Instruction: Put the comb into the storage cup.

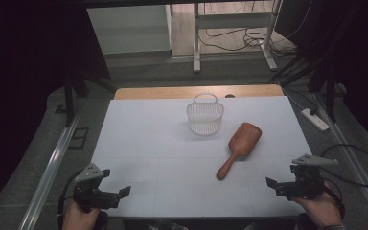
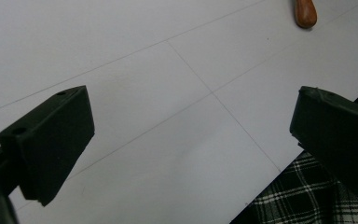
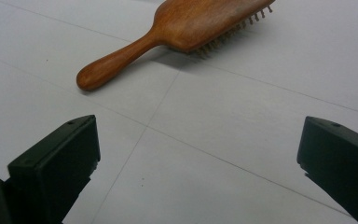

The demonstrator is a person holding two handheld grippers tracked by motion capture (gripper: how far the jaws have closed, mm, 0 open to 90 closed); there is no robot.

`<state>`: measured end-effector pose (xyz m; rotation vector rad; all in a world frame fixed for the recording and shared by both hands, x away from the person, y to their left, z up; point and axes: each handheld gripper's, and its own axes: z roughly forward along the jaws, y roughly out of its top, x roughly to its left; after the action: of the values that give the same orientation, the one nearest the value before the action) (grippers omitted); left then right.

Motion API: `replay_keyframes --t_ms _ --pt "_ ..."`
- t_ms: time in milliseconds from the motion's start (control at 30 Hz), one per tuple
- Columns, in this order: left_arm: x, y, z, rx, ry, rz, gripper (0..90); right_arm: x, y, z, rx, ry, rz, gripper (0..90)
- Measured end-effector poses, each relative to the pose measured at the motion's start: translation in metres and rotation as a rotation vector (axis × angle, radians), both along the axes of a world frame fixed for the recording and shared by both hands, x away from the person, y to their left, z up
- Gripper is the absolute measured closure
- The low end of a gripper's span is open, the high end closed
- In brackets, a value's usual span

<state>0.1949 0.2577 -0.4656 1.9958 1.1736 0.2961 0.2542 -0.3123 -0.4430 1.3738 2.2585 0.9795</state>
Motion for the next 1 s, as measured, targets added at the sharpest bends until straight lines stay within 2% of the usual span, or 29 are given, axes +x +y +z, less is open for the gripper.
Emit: replay_keyframes --t_ms 167,367,567,867,1000 --pt "-0.0006 0.0009 -0.0002 -0.007 0.0 0.009 0.6 -0.0009 0.0013 0.0003 -0.01 -0.011 0.006 0.0" --pt "-0.001 -0.001 0.0 0.014 -0.006 0.003 0.6 -0.0011 0.0022 0.0002 -0.018 -0.011 0.008 0.0" --pt "-0.0004 -0.0008 -0.0002 0.009 -0.001 0.005 0.8 -0.0009 0.0024 0.0001 -0.019 -0.006 0.015 0.0" --pt "-0.0003 0.0 -0.0004 -0.001 0.002 0.007 0.9 -0.0001 0.0022 0.0004 -0.001 0.002 0.038 0.0" --pt "-0.0004 0.0005 -0.0004 -0.003 0.003 0.007 0.9 -0.0001 0.0026 0.0012 0.012 0.001 0.069 0.0"
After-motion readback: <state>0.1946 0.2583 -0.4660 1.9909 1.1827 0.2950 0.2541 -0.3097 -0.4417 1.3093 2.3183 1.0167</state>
